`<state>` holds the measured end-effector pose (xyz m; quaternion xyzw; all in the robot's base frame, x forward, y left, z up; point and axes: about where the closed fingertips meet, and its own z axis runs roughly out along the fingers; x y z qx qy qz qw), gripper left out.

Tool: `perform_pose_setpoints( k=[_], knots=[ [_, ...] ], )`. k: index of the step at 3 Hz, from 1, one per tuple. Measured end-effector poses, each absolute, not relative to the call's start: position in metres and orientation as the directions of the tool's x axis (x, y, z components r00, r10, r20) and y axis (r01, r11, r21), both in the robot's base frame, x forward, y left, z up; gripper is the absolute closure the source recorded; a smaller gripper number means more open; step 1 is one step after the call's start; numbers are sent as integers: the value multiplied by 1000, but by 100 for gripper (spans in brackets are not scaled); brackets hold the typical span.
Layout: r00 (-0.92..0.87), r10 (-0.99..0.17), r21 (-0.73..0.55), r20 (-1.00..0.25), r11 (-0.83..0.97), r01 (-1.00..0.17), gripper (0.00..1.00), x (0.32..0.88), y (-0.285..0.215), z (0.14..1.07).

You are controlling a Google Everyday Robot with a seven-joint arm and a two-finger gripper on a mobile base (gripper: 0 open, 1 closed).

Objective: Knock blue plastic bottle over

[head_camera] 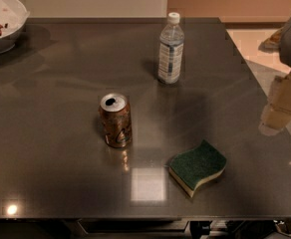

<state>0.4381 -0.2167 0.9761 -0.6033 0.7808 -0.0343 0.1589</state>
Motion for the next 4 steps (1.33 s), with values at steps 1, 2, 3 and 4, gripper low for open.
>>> perform_pose_setpoints(
  k=[1,2,3,4],
  knots=[
    [-221,-953,-246,-207,270,-931,0,438,-217,976],
    [-223,-946,-244,-235,279,-929,0,459,-215,974],
    [-229,-931,-248,-285,302,-921,0,493,-213,965],
    [-231,-901,-260,-366,337,-905,0,535,-206,959]
  ],
)
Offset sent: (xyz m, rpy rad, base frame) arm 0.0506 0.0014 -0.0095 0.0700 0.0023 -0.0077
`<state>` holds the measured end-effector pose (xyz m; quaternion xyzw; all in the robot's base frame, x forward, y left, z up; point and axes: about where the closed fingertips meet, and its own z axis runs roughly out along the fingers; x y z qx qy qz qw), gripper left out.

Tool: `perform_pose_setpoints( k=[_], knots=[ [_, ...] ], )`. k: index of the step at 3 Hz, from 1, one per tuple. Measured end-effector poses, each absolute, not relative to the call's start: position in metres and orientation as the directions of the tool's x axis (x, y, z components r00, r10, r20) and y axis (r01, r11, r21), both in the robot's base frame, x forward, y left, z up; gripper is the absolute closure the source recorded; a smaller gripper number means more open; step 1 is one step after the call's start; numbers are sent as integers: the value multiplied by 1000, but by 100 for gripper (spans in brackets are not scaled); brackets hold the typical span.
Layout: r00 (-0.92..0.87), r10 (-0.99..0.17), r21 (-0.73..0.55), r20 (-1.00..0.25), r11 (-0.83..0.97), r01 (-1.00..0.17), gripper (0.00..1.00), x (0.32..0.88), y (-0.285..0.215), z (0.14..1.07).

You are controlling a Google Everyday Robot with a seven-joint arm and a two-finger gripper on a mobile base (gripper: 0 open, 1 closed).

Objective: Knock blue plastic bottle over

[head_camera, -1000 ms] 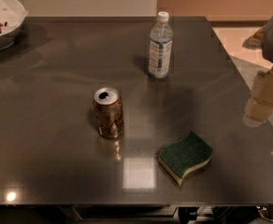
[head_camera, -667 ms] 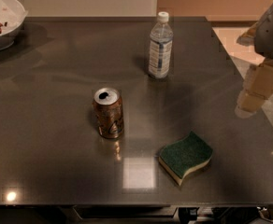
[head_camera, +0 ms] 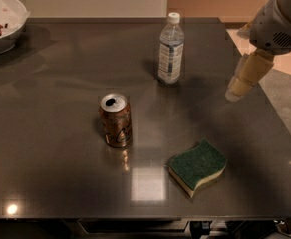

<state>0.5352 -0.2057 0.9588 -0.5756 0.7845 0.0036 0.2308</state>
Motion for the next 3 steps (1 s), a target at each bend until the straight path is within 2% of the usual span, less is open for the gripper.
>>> perform_pose_setpoints(
  k=[3],
  knots=[
    [-196,-765,-213,-614,400,-891,0,655,-136,948]
  ],
)
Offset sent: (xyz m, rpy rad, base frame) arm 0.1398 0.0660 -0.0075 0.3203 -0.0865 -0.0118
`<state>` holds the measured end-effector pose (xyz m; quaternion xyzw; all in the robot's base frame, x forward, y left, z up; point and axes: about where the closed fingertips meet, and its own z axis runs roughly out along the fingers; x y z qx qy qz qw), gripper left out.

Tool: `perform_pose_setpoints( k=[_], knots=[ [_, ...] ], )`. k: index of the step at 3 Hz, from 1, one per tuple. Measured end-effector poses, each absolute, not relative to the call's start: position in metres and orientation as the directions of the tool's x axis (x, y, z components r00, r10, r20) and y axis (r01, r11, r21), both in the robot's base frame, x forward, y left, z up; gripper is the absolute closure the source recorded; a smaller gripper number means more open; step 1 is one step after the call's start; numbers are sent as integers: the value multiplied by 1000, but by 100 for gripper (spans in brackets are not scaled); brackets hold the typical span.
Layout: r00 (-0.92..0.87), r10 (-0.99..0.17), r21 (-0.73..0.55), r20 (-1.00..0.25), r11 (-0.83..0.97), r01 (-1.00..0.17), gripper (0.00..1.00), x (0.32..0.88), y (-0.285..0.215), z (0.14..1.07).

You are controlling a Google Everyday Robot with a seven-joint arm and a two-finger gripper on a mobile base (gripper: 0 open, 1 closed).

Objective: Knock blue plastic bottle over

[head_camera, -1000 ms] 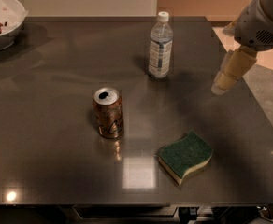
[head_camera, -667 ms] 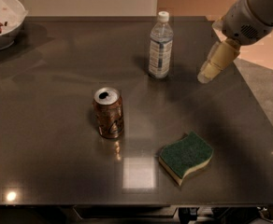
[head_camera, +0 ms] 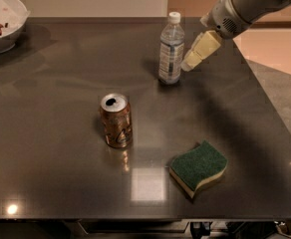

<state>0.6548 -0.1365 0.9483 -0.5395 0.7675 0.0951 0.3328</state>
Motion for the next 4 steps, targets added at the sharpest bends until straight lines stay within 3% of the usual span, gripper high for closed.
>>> perform_pose_setpoints(
  k=[2,4],
  knots=[
    [-182,-706,-149,-685,380,-913,0,681,-92,940],
    [-185,-672,-119,-717,380,-917,41,689,-81,933]
  ],
)
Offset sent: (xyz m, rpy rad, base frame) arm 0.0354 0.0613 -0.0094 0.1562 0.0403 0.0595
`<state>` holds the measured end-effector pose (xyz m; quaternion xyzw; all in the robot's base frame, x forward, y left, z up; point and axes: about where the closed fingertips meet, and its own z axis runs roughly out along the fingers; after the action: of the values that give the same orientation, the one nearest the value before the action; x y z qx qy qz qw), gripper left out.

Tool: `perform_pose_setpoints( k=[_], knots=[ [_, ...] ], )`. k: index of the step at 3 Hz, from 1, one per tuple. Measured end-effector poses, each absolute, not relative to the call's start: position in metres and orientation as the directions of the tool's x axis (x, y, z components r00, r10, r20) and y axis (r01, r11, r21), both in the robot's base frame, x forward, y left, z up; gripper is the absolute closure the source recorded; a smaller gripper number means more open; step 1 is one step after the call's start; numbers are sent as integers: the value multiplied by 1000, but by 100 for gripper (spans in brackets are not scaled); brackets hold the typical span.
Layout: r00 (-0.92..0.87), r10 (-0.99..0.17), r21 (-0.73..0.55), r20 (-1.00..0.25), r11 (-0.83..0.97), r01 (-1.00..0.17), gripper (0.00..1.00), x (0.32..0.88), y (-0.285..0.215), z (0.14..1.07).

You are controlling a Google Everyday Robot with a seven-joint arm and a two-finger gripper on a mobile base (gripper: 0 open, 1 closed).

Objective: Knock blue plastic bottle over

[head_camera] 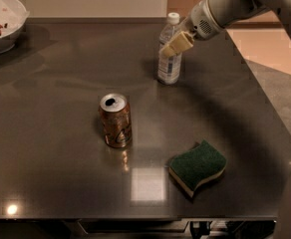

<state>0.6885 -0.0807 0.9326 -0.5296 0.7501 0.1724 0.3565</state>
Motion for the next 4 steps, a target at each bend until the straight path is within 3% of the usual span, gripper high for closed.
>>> perform_pose_setpoints(
  k=[2,3,4],
  knots=[
    [-184,-686,-142,-704,391,-909,87,673,-94,949],
    [-185,-761,-177,-622,367,-913,100,654,-111,967],
    [-193,-836,-173,-514,321,-931,100,624,-132,968]
  ],
)
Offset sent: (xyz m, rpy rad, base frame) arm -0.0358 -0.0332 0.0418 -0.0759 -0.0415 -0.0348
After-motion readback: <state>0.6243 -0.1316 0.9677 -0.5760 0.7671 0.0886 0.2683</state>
